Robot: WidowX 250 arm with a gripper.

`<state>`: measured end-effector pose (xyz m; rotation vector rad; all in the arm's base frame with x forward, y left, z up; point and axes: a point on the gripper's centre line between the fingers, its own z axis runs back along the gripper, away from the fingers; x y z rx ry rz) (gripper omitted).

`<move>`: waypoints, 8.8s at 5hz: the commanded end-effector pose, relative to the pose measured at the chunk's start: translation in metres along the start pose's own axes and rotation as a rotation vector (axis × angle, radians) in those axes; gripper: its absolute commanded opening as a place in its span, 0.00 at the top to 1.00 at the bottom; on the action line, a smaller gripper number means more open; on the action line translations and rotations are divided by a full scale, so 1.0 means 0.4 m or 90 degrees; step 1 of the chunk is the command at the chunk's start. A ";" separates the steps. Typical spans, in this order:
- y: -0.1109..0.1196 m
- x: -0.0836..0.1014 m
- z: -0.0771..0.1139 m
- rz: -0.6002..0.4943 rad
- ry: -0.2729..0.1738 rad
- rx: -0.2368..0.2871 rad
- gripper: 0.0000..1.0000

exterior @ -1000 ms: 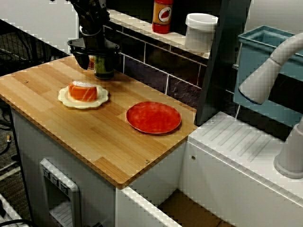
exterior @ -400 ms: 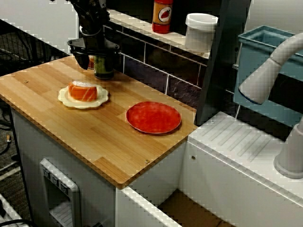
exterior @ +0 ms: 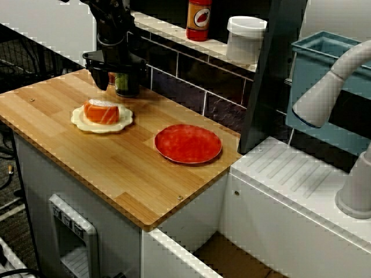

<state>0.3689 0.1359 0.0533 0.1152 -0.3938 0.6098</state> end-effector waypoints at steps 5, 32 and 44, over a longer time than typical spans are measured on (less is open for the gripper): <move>0.035 0.025 0.207 -0.131 0.029 -0.088 0.00; 0.016 -0.034 0.173 -0.784 -0.044 -0.343 1.00; -0.308 -0.181 0.205 -0.750 -0.001 -0.386 1.00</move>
